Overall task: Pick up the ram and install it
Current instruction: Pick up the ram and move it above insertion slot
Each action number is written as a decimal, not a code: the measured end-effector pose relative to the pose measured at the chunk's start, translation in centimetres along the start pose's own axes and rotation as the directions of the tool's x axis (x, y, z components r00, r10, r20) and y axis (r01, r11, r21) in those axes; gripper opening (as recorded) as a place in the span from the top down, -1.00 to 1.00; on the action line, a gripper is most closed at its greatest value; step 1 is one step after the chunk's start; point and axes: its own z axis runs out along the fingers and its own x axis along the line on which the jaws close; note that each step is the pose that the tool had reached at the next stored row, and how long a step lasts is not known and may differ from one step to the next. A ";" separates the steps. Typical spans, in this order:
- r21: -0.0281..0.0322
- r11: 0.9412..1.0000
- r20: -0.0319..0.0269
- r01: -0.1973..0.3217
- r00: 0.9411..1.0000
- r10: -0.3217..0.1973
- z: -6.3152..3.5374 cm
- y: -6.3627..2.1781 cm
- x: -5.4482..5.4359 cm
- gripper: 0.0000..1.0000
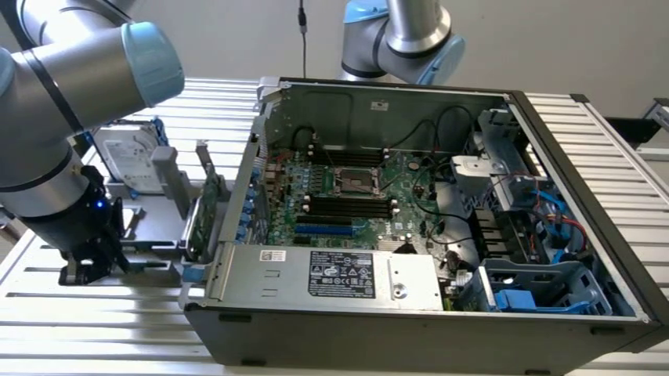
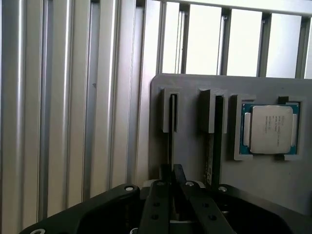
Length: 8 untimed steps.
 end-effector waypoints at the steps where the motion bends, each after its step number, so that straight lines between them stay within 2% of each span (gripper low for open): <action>1: 0.000 1.000 0.000 0.000 1.000 0.000 0.00 0.00 0.0 0.72; 5: -0.001 1.000 0.001 0.000 1.000 0.000 -0.02 0.00 0.0 0.72; 8: -0.002 1.000 0.001 0.000 1.000 0.000 -0.47 0.02 0.0 0.72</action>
